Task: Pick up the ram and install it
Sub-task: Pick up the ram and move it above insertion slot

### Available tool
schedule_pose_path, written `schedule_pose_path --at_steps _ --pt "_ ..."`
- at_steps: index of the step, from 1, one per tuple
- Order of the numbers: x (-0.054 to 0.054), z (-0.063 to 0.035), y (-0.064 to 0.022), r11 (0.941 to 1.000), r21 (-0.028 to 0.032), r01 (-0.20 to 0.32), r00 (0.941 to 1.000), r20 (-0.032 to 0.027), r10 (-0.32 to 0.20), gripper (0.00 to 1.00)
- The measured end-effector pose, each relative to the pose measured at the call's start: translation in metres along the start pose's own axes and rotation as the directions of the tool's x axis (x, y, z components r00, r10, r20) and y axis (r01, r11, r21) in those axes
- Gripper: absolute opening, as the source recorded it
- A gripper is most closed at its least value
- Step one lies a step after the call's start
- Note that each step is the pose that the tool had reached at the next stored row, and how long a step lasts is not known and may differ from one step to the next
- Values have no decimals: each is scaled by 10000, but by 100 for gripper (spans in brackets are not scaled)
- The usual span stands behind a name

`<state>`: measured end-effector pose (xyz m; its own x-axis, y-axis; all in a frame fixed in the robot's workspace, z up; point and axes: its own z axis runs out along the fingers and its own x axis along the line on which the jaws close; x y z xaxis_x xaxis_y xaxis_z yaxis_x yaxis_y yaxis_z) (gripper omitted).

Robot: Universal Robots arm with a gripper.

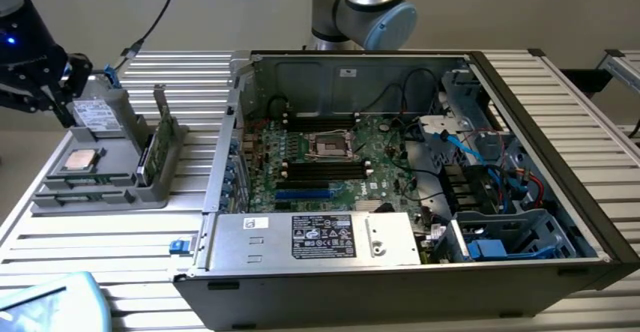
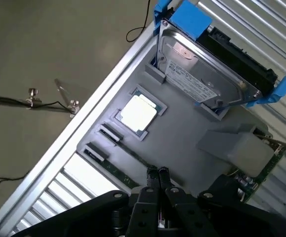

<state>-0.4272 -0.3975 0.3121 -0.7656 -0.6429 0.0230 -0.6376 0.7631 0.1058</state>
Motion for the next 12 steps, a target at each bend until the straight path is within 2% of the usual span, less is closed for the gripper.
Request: schedule_pose_path --at_steps 2,5,7,9,10,12 --pt "0 4 0 9993 -22 360 9993 -12 -361 10" --pt "0 10 -2 9958 -88 911 9958 3 -911 10" --pt "0 12 -1 9921 -169 1243 9922 48 -1243 10" --pt "0 13 -1 9883 -293 1496 9887 90 -1494 10" --pt "4 14 3 9871 -364 1559 9878 80 -1557 10" --pt "26 15 21 9858 -450 1619 9868 50 -1619 10"
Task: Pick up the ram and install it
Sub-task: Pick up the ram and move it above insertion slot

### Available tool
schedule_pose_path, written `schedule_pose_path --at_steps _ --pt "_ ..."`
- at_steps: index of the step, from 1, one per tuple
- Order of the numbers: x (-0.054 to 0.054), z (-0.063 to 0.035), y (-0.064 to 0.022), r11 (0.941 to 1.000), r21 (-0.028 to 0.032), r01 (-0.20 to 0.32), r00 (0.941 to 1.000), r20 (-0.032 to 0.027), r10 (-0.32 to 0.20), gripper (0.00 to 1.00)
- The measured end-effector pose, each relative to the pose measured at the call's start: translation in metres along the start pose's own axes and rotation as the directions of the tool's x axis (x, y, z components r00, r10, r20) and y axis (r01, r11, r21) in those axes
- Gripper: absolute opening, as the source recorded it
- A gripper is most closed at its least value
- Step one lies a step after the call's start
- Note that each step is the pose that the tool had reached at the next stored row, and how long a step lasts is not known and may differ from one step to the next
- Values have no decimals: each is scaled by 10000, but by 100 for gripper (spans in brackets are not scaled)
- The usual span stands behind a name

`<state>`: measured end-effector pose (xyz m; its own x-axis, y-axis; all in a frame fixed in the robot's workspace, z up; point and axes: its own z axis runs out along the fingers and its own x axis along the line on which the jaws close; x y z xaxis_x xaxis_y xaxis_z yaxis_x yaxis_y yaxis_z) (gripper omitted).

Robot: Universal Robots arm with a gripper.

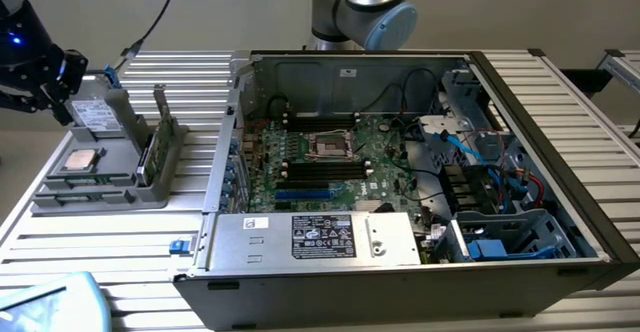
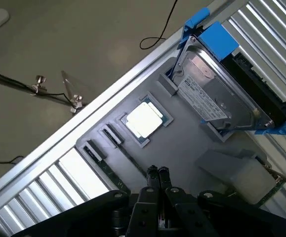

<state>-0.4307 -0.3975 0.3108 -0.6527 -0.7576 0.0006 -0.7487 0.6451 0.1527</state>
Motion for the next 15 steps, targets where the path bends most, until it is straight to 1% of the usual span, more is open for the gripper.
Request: schedule_pose_path --at_steps 1,2,4,8,9,11,12,13,15 --pt "15 2 15 10000 -26 10 10000 -18 -10 10" --pt "29 5 32 10000 -39 21 10000 -31 -21 10" --pt "56 10 63 10000 -51 49 10000 -45 -49 10" --pt "106 19 120 9999 -55 135 9999 -61 -136 10" --pt "113 20 129 9998 -69 172 9998 -78 -172 10" --pt "118 21 134 9993 -128 344 9993 -122 -346 10" --pt "119 20 135 9988 -167 461 9988 -133 -464 10" --pt "119 20 136 9979 -190 612 9980 -146 -614 10" --pt "119 22 135 9951 -209 966 9951 -190 -970 10"
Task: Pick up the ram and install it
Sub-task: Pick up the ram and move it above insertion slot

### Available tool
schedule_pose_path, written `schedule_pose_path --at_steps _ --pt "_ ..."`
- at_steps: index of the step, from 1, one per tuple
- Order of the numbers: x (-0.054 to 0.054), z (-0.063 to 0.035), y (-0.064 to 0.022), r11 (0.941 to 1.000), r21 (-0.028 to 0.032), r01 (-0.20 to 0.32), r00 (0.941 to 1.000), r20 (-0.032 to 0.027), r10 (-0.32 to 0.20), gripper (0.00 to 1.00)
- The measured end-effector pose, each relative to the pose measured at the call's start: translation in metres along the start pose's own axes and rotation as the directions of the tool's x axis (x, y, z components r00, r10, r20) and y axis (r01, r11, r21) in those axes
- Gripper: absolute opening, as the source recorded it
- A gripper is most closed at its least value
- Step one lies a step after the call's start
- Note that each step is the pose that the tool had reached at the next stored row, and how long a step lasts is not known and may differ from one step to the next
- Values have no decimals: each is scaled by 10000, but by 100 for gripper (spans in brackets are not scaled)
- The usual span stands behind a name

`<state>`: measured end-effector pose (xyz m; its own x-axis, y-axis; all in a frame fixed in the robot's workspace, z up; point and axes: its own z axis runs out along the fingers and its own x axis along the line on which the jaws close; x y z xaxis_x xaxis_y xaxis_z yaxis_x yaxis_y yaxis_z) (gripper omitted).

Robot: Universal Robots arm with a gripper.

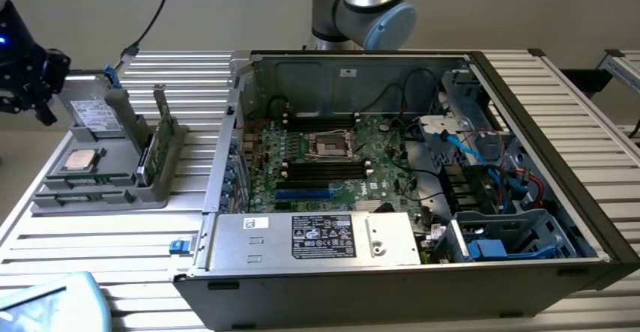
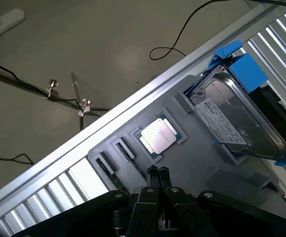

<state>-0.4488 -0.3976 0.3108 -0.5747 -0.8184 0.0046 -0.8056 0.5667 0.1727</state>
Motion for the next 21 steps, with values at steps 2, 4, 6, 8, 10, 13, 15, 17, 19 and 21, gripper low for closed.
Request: schedule_pose_path --at_steps 2,4,6,8,10,13,15,17,19,21 --pt "0 0 0 9994 -4 360 9993 -61 -360 10" --pt "0 -1 0 9974 -7 718 9973 -125 -718 10" --pt "0 0 0 9943 -10 1070 9941 -186 -1070 10" --pt "0 -1 0 9897 -17 1428 9894 -249 -1428 10" --pt "0 -1 0 9840 -25 1783 9835 -311 -1783 10" --pt "0 0 1 9729 -31 2313 9721 -401 -2313 10" --pt "0 0 0 9641 -26 2654 9631 -454 -2652 10" --pt "0 1 0 9545 8 2981 9532 -522 -2977 10" --pt "0 5 0 9444 62 3286 9428 -607 -3277 10" --pt "0 9 -1 9337 115 3579 9318 -690 -3564 10"
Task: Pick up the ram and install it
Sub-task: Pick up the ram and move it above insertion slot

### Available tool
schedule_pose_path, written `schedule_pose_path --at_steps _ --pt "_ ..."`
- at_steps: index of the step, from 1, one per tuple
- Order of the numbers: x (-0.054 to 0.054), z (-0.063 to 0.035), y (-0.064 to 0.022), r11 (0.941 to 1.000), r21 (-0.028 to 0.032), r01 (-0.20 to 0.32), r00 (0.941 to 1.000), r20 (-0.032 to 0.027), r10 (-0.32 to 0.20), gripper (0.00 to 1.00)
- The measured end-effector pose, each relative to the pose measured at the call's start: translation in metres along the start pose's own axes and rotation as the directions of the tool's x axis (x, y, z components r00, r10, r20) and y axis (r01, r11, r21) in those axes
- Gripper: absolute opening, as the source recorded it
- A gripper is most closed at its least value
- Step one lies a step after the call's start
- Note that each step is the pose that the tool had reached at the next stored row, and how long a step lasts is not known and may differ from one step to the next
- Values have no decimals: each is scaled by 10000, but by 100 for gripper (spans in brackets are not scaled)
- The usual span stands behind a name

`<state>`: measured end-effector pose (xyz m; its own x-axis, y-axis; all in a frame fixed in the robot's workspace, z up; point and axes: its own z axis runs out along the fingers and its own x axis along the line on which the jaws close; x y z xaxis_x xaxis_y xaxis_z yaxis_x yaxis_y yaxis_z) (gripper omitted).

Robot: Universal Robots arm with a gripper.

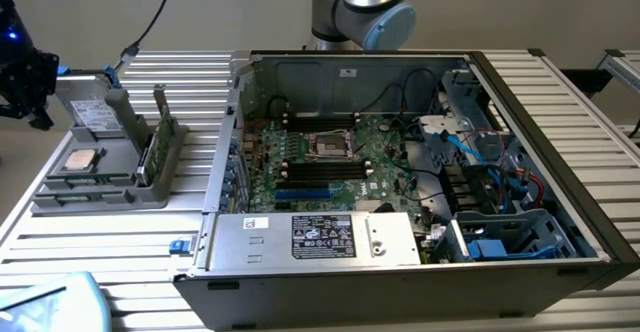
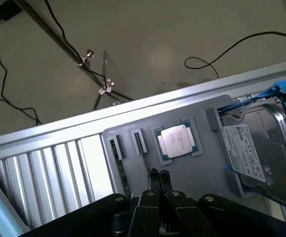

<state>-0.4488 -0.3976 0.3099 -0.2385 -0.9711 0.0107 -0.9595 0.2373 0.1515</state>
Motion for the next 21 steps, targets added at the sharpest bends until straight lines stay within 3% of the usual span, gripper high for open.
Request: schedule_pose_path --at_steps 6,11,16,21 --pt "0 14 -2 9952 199 953 9952 -238 -948 10" --pt "-1 35 -5 9824 321 1838 9823 -418 -1824 10" --pt "-1 62 -9 9615 405 2717 9613 -586 -2692 10" --pt "-1 91 -14 9326 465 3579 9322 -760 -3540 10"
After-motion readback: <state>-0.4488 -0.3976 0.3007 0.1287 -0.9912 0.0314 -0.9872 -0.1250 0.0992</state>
